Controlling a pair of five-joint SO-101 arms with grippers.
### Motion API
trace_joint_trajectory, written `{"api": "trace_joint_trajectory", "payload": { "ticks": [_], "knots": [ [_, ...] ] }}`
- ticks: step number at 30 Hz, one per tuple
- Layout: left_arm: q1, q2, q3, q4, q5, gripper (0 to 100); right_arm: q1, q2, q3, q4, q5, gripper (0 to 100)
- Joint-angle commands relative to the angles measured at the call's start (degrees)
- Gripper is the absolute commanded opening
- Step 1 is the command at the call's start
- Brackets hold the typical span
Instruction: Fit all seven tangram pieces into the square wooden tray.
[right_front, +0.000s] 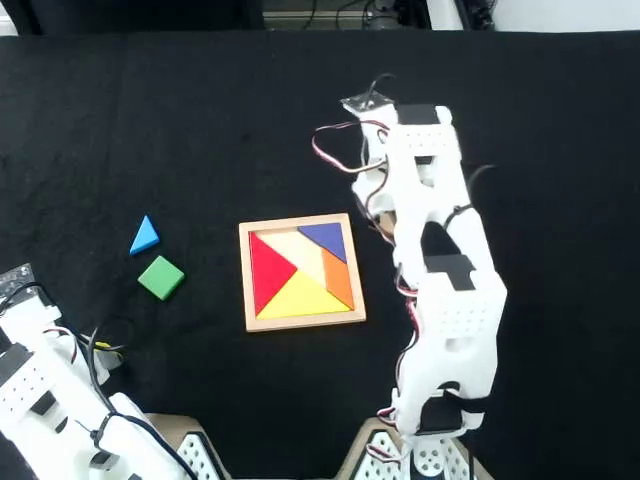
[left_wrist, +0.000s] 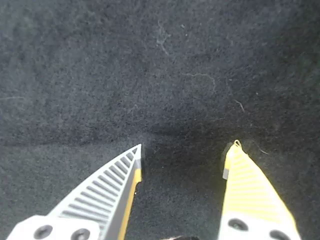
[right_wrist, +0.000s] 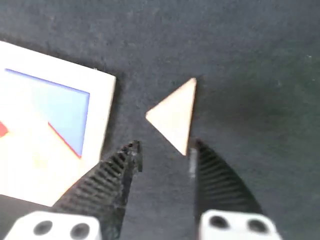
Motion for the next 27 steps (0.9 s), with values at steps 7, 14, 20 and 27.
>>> {"api": "trace_joint_trajectory", "payload": {
  "ticks": [7,14,20,27],
  "knots": [
    [0.13,-0.53,-0.31,-0.97,-0.44,27,-2.2,-4.79,7.6,-7.38,-1.32,19.4],
    [0.13,-0.53,-0.31,-0.97,-0.44,27,-2.02,-4.79,8.04,-8.44,-1.05,19.4],
    [0.13,-0.53,-0.31,-0.97,-0.44,27,-2.29,-4.7,8.4,-10.29,-1.41,19.4],
    [0.13,-0.53,-0.31,-0.97,-0.44,27,-2.29,-2.15,8.04,-10.46,-1.41,19.4]
  ]
}}
